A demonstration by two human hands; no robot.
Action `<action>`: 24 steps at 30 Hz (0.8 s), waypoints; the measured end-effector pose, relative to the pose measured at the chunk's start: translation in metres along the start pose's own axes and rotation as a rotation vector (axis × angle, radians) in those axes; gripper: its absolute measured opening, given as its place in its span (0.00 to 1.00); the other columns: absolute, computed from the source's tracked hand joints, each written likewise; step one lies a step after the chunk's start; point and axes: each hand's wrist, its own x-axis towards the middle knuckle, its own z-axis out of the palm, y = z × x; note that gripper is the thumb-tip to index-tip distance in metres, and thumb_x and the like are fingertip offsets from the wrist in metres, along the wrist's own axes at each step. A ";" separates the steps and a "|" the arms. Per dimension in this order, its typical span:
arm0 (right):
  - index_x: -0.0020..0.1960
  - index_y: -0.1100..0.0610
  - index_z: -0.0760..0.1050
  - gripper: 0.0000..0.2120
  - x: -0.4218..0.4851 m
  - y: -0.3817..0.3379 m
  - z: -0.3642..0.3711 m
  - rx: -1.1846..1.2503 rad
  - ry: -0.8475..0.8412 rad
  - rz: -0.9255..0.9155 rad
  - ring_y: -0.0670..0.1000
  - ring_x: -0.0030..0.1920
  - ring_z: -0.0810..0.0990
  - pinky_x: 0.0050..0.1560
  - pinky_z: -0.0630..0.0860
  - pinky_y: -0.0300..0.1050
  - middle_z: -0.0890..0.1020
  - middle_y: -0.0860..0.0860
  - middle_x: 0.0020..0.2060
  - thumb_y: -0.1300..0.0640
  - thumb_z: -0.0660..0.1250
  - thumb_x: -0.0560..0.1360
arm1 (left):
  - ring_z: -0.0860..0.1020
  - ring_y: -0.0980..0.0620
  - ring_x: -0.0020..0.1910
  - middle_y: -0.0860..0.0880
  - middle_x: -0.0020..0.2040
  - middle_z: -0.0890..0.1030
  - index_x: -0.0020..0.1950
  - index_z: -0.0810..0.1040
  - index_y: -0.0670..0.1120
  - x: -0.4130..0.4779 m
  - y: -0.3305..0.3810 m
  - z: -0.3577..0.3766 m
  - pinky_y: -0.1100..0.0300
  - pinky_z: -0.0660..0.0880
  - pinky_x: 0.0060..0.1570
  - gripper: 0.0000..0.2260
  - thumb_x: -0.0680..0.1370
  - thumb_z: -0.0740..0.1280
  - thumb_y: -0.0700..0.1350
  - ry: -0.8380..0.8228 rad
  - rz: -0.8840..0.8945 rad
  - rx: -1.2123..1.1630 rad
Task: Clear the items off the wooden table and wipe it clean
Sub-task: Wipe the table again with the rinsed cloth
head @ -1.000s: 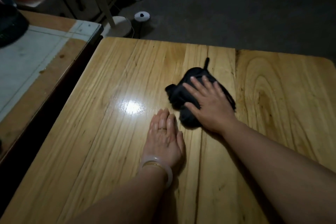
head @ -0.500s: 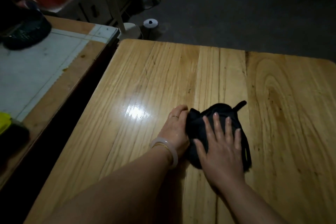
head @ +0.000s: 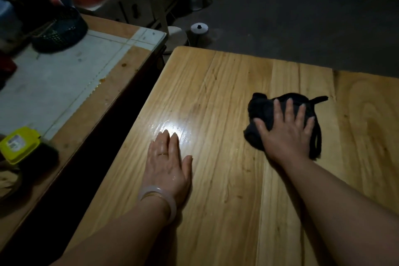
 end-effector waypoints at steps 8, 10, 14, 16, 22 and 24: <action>0.79 0.45 0.38 0.35 0.037 -0.038 -0.004 -0.009 -0.033 -0.230 0.55 0.77 0.34 0.75 0.35 0.58 0.37 0.49 0.78 0.32 0.42 0.78 | 0.41 0.50 0.76 0.44 0.78 0.47 0.78 0.51 0.45 0.002 0.000 0.003 0.58 0.31 0.71 0.36 0.73 0.35 0.60 -0.027 0.009 0.020; 0.78 0.43 0.38 0.34 0.023 -0.044 -0.004 0.022 -0.057 -0.353 0.53 0.76 0.32 0.75 0.34 0.56 0.36 0.47 0.78 0.32 0.44 0.78 | 0.41 0.50 0.76 0.44 0.78 0.47 0.78 0.50 0.45 0.001 -0.001 0.002 0.58 0.31 0.71 0.35 0.73 0.35 0.59 -0.029 0.009 0.037; 0.77 0.39 0.35 0.35 -0.039 -0.048 0.000 0.030 -0.134 -0.532 0.49 0.75 0.27 0.75 0.32 0.55 0.33 0.43 0.77 0.29 0.40 0.74 | 0.40 0.50 0.76 0.45 0.78 0.45 0.78 0.48 0.45 0.001 0.000 0.001 0.57 0.33 0.72 0.33 0.75 0.36 0.58 -0.043 -0.004 0.036; 0.77 0.39 0.36 0.35 -0.082 -0.044 0.006 0.026 -0.145 -0.602 0.50 0.75 0.29 0.75 0.35 0.56 0.34 0.43 0.77 0.29 0.40 0.74 | 0.42 0.50 0.76 0.44 0.78 0.47 0.78 0.49 0.45 -0.001 -0.001 0.002 0.56 0.35 0.73 0.31 0.76 0.37 0.56 -0.036 0.003 0.038; 0.79 0.43 0.49 0.33 -0.140 -0.018 0.019 -0.027 -0.069 -0.785 0.54 0.79 0.48 0.72 0.49 0.58 0.51 0.47 0.79 0.31 0.47 0.78 | 0.39 0.50 0.76 0.44 0.78 0.44 0.78 0.47 0.45 -0.001 -0.002 0.003 0.58 0.32 0.71 0.36 0.72 0.31 0.58 -0.070 0.007 0.037; 0.79 0.41 0.48 0.32 -0.123 -0.023 0.018 -0.029 -0.075 -0.745 0.53 0.79 0.47 0.72 0.47 0.57 0.50 0.46 0.79 0.31 0.46 0.78 | 0.39 0.50 0.76 0.44 0.78 0.43 0.78 0.45 0.44 0.003 -0.002 0.004 0.57 0.32 0.71 0.36 0.72 0.30 0.58 -0.073 0.012 0.056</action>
